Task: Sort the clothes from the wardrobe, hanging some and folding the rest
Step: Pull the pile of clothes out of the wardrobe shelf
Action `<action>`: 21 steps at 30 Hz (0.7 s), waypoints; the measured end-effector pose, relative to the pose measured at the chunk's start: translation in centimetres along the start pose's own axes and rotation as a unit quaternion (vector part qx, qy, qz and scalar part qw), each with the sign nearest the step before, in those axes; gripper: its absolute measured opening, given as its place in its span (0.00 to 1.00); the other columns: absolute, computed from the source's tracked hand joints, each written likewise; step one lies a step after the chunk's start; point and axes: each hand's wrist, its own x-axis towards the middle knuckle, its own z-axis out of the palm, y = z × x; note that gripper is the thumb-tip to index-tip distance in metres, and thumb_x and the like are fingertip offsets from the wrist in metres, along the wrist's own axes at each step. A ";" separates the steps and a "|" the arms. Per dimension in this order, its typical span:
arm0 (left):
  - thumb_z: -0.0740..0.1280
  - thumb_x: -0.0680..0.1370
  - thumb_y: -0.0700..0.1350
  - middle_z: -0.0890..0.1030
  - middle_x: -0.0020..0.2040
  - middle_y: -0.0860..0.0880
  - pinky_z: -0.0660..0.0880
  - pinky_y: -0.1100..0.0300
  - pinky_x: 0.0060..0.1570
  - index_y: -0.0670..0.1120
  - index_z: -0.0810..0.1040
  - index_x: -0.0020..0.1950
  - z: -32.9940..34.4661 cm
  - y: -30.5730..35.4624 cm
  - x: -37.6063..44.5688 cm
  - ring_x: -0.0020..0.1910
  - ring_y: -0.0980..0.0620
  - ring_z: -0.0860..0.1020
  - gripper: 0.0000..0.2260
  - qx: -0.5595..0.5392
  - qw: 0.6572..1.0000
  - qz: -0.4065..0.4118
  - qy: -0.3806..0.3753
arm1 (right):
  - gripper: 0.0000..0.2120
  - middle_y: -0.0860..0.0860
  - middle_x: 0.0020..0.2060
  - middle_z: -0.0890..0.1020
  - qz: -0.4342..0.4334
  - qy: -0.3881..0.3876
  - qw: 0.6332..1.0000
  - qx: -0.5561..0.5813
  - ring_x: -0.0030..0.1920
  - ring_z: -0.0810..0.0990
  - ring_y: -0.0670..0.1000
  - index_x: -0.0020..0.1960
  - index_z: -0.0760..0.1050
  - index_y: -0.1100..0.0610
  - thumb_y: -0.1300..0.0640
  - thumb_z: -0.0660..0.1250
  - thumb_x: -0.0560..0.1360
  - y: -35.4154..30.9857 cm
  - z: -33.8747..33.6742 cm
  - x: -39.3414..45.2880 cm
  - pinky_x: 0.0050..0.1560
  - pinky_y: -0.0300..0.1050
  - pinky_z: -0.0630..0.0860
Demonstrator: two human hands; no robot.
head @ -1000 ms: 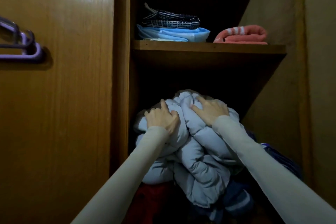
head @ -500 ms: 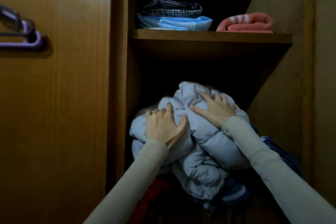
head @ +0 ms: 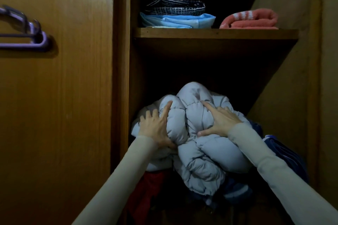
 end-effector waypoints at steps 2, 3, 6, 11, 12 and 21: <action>0.70 0.69 0.57 0.64 0.69 0.41 0.61 0.45 0.65 0.53 0.37 0.76 0.4 0.3 0.1 0.67 0.38 0.62 0.49 0.004 0.999 -0.004 0.041 | 0.45 0.58 0.66 0.68 -0.004 0.050 0.999 -0.016 0.66 0.67 0.59 0.75 0.49 0.46 0.39 0.71 0.68 -0.4 0.4 -0.1 0.60 0.50 0.67; 0.69 0.71 0.53 0.65 0.68 0.42 0.62 0.46 0.64 0.52 0.42 0.77 0.6 0.5 0.2 0.66 0.39 0.63 0.44 0.004 0.998 -0.010 0.061 | 0.40 0.57 0.64 0.69 -0.005 0.077 0.996 -0.032 0.66 0.68 0.58 0.75 0.52 0.47 0.42 0.70 0.70 -0.7 0.8 -0.2 0.59 0.49 0.68; 0.65 0.72 0.44 0.68 0.65 0.44 0.64 0.49 0.61 0.49 0.53 0.74 0.9 1.2 0.1 0.64 0.42 0.65 0.33 -0.007 0.992 -0.022 0.126 | 0.28 0.56 0.61 0.71 -0.011 0.169 0.984 -0.062 0.64 0.70 0.58 0.71 0.61 0.53 0.57 0.68 0.73 -1.3 1.6 -0.4 0.58 0.50 0.70; 0.64 0.74 0.45 0.68 0.64 0.45 0.63 0.51 0.59 0.47 0.59 0.72 -0.2 0.9 0.4 0.63 0.44 0.65 0.27 -0.028 0.983 -0.008 0.181 | 0.28 0.61 0.39 0.78 -0.035 0.323 0.945 -0.030 0.40 0.79 0.63 0.49 0.77 0.63 0.73 0.76 0.49 -0.8 0.9 0.0 0.35 0.50 0.77; 0.65 0.75 0.47 0.68 0.64 0.45 0.63 0.51 0.59 0.46 0.59 0.72 -0.9 0.7 0.6 0.63 0.44 0.65 0.28 -0.034 0.984 0.006 0.175 | 0.28 0.61 0.39 0.78 -0.036 0.328 0.944 -0.018 0.41 0.79 0.63 0.49 0.77 0.63 0.73 0.76 0.50 -0.7 0.4 0.2 0.35 0.51 0.76; 0.50 0.60 0.78 0.65 0.62 0.45 0.63 0.48 0.64 0.49 0.56 0.73 0.3 -0.4 -1.6 0.62 0.44 0.65 0.49 -0.159 0.981 0.044 0.102 | 0.49 0.52 0.61 0.68 -0.080 0.151 0.978 0.117 0.65 0.64 0.53 0.69 0.63 0.52 0.20 0.48 0.61 -0.7 0.1 -2.7 0.63 0.47 0.59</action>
